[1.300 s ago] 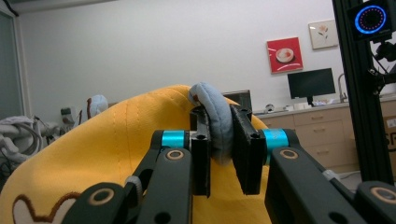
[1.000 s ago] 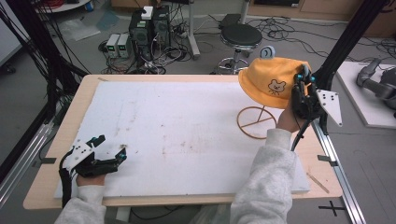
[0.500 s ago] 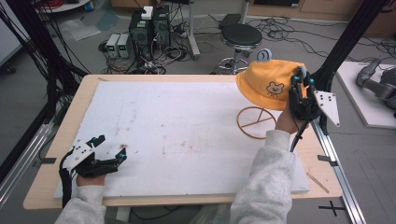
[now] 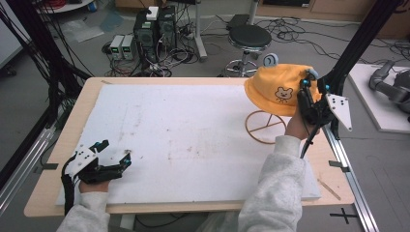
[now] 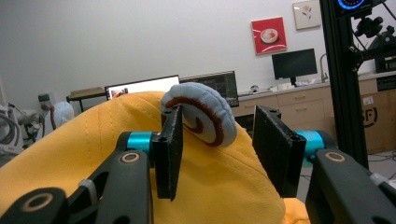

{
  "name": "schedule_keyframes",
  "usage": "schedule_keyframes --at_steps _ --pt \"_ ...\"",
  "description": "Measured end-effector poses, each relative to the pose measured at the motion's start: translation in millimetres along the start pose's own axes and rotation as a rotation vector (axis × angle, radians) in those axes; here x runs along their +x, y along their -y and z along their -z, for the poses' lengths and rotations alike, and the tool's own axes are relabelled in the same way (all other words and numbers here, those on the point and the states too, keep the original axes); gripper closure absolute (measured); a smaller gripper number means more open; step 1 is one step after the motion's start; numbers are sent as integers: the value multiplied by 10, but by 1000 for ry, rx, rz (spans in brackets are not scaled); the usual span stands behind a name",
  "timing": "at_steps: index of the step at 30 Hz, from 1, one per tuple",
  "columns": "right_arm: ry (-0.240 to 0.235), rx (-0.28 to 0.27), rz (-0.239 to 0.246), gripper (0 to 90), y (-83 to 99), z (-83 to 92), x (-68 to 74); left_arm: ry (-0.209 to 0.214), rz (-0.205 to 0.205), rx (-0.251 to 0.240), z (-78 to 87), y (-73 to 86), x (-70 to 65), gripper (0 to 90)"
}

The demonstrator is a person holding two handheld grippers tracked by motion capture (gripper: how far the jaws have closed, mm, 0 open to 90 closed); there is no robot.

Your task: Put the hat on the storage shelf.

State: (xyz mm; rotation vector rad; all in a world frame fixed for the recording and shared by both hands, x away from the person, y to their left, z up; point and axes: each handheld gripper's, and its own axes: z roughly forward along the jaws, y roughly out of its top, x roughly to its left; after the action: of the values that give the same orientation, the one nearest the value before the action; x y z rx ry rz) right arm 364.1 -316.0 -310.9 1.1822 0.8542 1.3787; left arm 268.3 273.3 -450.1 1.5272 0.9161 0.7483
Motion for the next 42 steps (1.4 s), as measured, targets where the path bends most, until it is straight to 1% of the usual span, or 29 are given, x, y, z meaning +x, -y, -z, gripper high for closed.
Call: schedule_keyframes --at_steps 3,5,6,11,16,19,22,24,27,31,36,39,41,42 --pt "6 -4 7 491 -10 12 6 0 0 0 0 0 0 32" --pt "10 0 3 485 -18 24 5 0 0 0 0 0 0 32" --pt "12 -2 10 482 -19 25 -4 0 0 0 0 0 0 32" --pt "15 -7 -4 451 -7 63 -24 -1 -1 0 1 0 -2 32" --pt "5 0 -27 422 10 100 -55 -1 0 0 1 0 -4 32" --pt "-5 -3 -24 398 2 120 -46 -1 0 0 2 0 -4 32" --pt "-25 -10 -31 381 -19 160 -13 0 -3 2 3 0 -4 32" --pt "-34 -22 -21 380 -26 184 11 -1 -1 0 2 0 -5 32" --pt "-52 -21 -26 377 -30 224 59 -1 -2 0 3 0 -5 32" --pt "-69 -34 -22 374 -36 275 111 0 -1 -1 3 0 -4 32" --pt "-76 -12 -43 366 -29 307 161 1 1 -1 3 0 -2 32" --pt "-81 -13 -28 357 -31 341 219 1 0 -1 5 1 0 32" --pt "-95 -20 -15 347 -46 371 264 3 1 -1 4 1 1 32" --pt "-97 -17 -17 338 -55 391 291 4 1 -2 4 1 1 32"
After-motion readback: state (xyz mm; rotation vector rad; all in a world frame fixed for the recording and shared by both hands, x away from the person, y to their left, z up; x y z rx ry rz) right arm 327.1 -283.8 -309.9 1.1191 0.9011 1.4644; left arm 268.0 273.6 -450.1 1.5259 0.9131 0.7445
